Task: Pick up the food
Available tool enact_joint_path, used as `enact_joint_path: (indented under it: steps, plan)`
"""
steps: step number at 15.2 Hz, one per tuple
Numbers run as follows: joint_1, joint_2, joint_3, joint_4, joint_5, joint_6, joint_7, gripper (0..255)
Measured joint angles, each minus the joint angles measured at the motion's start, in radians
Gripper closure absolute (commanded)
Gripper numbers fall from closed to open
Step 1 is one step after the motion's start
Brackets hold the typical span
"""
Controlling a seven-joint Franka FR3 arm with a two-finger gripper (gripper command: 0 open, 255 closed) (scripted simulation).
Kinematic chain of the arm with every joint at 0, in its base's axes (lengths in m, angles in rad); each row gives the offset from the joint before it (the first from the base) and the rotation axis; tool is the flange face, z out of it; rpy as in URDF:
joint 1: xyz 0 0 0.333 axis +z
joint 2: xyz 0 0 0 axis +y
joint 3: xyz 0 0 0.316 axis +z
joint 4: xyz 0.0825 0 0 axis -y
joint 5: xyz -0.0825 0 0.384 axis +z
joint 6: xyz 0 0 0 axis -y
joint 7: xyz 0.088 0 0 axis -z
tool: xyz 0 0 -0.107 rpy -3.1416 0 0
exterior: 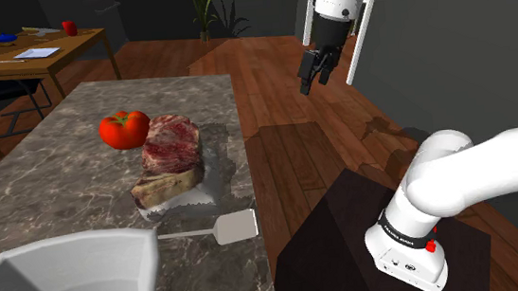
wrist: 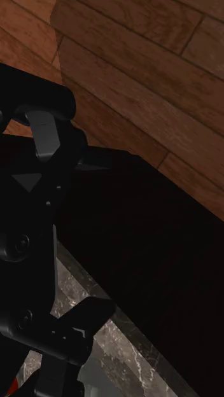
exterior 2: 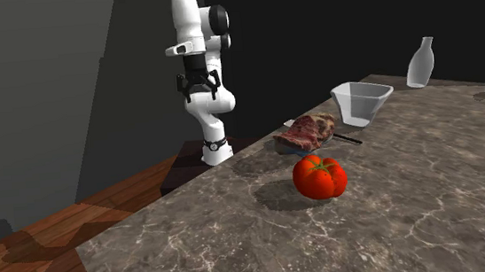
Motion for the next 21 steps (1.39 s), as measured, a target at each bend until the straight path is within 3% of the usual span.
enact_joint_path:
  steps: [3, 9, 13, 21]
  plan:
    - [0.016, 0.037, -0.012, 0.002, 0.028, 0.033, -0.021, 0]
    - [0.098, 0.220, -0.071, 0.061, 0.173, 0.147, -0.141, 0]
    - [0.162, 0.369, -0.104, 0.129, 0.293, 0.211, -0.241, 0]
    - [0.262, 0.632, -0.152, 0.319, 0.555, 0.212, -0.456, 0]
